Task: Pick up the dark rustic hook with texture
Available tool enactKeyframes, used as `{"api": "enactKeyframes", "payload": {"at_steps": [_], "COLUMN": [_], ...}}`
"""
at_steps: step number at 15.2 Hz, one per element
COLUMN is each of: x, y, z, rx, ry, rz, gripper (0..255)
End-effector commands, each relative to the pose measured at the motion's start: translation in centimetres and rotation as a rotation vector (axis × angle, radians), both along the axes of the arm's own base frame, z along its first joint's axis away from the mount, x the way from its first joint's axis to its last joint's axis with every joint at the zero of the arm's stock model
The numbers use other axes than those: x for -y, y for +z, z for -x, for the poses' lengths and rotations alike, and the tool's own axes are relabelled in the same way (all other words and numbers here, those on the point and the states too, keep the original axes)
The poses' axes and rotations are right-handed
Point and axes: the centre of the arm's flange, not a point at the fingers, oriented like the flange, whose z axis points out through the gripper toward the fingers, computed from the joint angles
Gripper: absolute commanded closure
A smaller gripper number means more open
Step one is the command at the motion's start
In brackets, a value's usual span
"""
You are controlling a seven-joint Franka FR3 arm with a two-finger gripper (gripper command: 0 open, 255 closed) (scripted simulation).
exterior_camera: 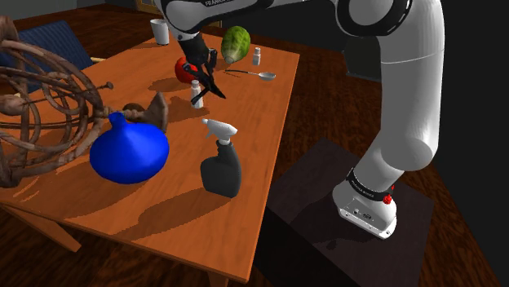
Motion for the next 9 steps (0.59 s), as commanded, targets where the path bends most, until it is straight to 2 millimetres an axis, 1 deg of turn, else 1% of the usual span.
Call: {"api": "enactKeyframes", "payload": {"at_steps": [1, 7, 9], "x": [0.0, 0.0, 0.0], "y": [1.1, 4.2, 4.3], "z": [0.1, 0.1, 0.1], "rx": [0.0, 0.0, 0.0], "ry": [0.0, 0.0, 0.0], "rz": [0.0, 0.0, 0.0], "gripper": [255, 255, 255]}}
